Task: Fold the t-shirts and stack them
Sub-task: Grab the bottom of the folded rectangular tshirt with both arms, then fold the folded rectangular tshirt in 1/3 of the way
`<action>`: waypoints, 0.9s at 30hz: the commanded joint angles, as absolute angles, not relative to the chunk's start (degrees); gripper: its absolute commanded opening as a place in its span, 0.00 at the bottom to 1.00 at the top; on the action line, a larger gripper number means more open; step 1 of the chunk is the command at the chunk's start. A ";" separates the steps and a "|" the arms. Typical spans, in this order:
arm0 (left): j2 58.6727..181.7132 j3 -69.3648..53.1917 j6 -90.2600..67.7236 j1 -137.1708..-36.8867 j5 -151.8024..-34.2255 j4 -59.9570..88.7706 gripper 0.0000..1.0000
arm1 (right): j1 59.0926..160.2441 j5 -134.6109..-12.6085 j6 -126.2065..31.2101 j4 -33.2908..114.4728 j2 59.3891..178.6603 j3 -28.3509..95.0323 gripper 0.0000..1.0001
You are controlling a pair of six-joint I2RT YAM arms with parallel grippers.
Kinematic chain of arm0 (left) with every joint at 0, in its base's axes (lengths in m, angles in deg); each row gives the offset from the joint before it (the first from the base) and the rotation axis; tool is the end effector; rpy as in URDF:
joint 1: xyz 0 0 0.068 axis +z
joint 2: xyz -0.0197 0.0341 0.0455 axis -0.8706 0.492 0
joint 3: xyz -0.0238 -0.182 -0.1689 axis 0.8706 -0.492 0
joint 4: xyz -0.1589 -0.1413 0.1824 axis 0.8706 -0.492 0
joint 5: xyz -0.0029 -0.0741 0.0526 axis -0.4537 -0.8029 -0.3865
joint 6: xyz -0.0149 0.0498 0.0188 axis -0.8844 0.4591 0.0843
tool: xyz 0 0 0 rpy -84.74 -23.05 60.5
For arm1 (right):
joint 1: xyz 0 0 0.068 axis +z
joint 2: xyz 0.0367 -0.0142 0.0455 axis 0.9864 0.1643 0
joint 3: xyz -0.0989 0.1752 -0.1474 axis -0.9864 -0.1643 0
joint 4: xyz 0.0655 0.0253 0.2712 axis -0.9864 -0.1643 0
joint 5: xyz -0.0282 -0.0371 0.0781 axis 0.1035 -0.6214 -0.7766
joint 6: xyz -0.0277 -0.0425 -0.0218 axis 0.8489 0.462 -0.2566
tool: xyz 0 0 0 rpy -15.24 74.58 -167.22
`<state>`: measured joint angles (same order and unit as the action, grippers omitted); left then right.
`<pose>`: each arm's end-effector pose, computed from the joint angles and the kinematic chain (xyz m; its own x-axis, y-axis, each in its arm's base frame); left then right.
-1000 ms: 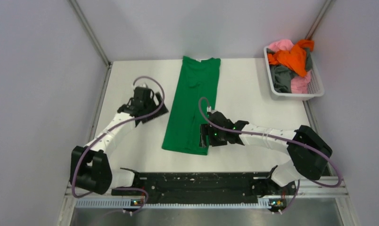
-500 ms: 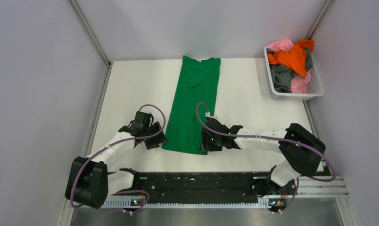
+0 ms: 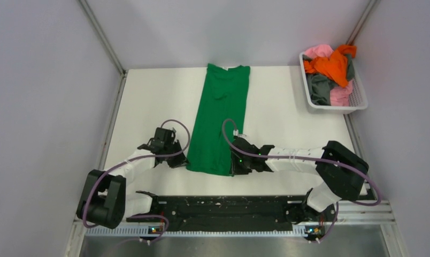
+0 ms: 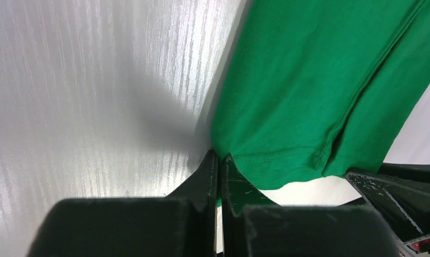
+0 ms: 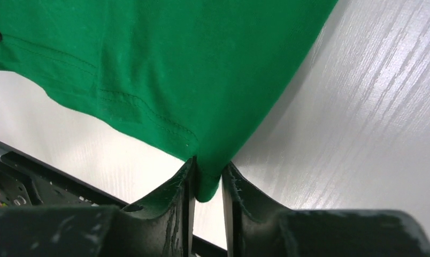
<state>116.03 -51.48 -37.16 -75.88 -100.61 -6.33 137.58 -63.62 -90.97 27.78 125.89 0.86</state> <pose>0.2210 -0.0713 0.1095 -0.9024 -0.3591 -0.2380 -0.2104 0.8495 -0.4839 0.1648 0.2513 0.1143 -0.9313 -0.0235 -0.3634 -0.1724 0.9074 0.3832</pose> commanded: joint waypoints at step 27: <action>109.42 -42.14 -41.70 -78.71 -110.35 -4.27 0.00 | 135.83 -62.07 -82.54 9.66 124.35 16.81 0.05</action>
<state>105.76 -48.25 -39.59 -78.79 -113.31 -12.95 139.35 -64.27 -88.93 10.86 122.67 10.92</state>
